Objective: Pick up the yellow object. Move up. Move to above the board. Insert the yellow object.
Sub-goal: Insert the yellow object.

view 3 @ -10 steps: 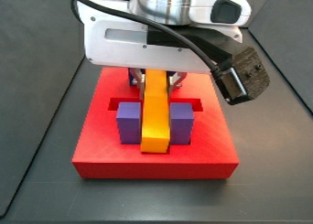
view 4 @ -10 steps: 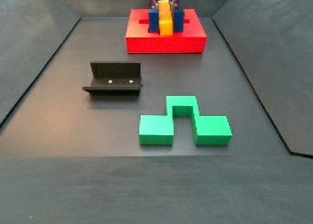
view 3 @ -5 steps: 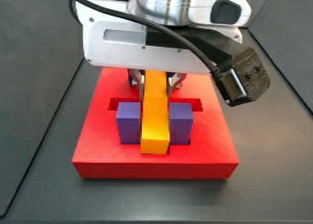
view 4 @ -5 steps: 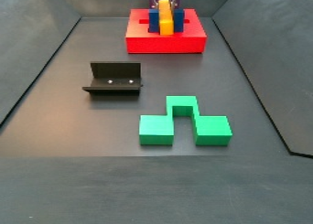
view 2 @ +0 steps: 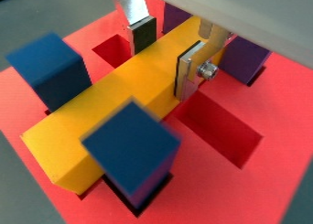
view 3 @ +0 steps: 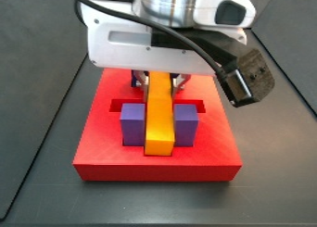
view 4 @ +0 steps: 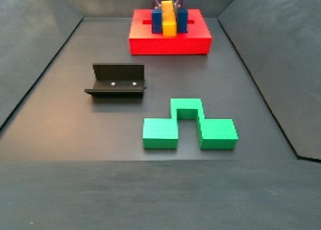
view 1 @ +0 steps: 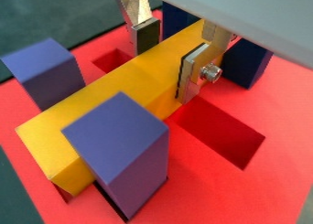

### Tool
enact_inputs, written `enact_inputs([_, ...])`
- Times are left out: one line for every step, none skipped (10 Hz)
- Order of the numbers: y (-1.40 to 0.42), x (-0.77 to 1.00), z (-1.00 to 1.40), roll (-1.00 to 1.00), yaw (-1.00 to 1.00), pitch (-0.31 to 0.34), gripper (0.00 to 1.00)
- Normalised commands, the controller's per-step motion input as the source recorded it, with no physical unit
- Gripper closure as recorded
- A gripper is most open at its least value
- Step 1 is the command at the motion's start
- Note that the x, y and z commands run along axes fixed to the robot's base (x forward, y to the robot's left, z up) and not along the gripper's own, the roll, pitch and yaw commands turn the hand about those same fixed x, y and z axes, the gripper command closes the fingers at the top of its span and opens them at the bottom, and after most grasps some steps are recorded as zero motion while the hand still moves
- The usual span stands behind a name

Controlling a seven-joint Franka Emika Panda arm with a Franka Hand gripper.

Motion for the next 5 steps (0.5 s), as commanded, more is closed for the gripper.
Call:
enact_inputs([0.00,0.32,-0.40,0.06,-0.08,-0.074,1.00])
enact_inputs([0.00,0.23,-0.43,0.06,-0.08,-0.090,1.00])
enact_inputs([0.00,0.13,-0.47,0.07,-0.06,-0.121,1.00])
enact_inputs([0.00,0.00,0.00,-0.01,0.00,0.000,1.00])
enact_inputs([0.00,0.00,0.00,0.00,0.00,0.000,1.00])
